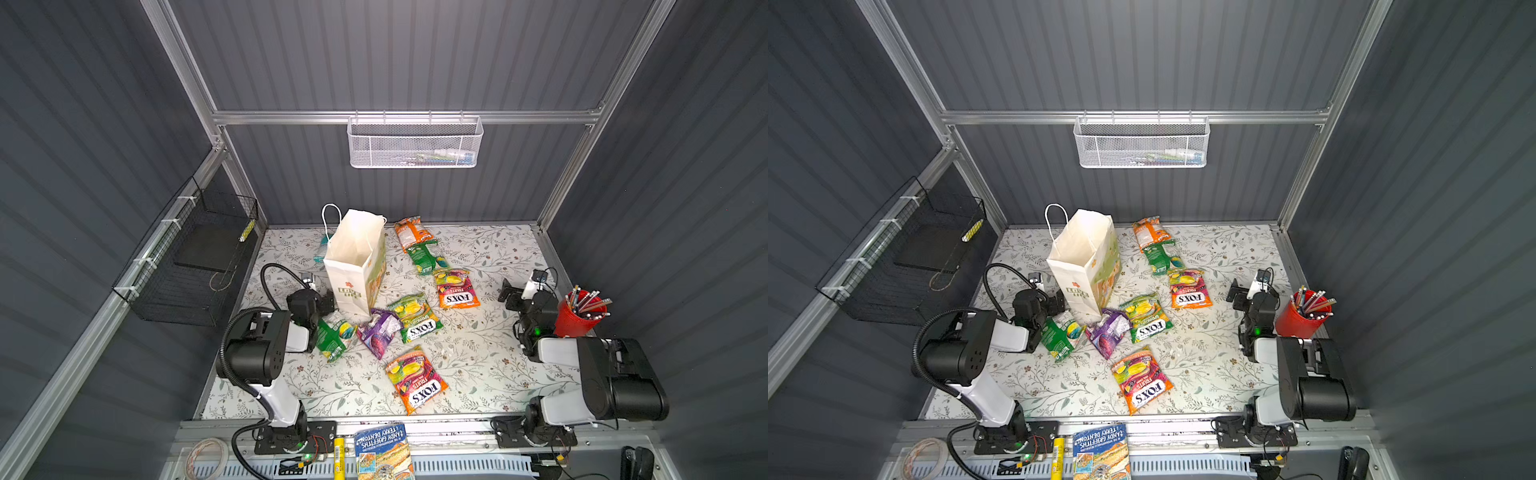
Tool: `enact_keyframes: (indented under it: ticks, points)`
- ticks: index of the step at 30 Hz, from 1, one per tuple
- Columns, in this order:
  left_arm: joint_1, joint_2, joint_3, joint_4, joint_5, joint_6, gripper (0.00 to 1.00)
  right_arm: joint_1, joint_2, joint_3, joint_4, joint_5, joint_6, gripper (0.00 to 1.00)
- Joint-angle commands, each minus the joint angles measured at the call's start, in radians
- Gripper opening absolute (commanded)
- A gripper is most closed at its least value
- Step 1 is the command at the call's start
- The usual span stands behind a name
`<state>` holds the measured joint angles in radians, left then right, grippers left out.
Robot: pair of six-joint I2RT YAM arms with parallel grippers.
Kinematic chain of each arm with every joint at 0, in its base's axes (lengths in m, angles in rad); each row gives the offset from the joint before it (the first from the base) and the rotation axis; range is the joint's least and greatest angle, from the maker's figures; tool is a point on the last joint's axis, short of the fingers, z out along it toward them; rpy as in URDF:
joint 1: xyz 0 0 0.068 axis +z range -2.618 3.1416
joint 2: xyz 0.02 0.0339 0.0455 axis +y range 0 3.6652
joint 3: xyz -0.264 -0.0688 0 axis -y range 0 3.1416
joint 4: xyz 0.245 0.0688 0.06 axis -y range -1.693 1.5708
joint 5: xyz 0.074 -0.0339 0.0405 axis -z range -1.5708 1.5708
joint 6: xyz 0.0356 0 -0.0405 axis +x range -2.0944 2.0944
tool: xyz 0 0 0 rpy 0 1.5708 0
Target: Place the snacks into the paper bag
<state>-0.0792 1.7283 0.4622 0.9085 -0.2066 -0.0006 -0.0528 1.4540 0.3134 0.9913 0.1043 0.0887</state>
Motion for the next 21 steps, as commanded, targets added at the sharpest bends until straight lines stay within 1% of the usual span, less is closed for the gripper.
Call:
enact_keyframes:
  ticks: [1,21]
  points:
    - [0.009,-0.011,0.021,-0.015,0.044,0.025,1.00,-0.002,0.005,-0.005,0.017,0.001,-0.006,0.99]
    - [0.009,-0.012,0.016,-0.008,0.044,0.025,1.00,-0.002,0.003,-0.005,0.017,0.000,-0.006,0.99]
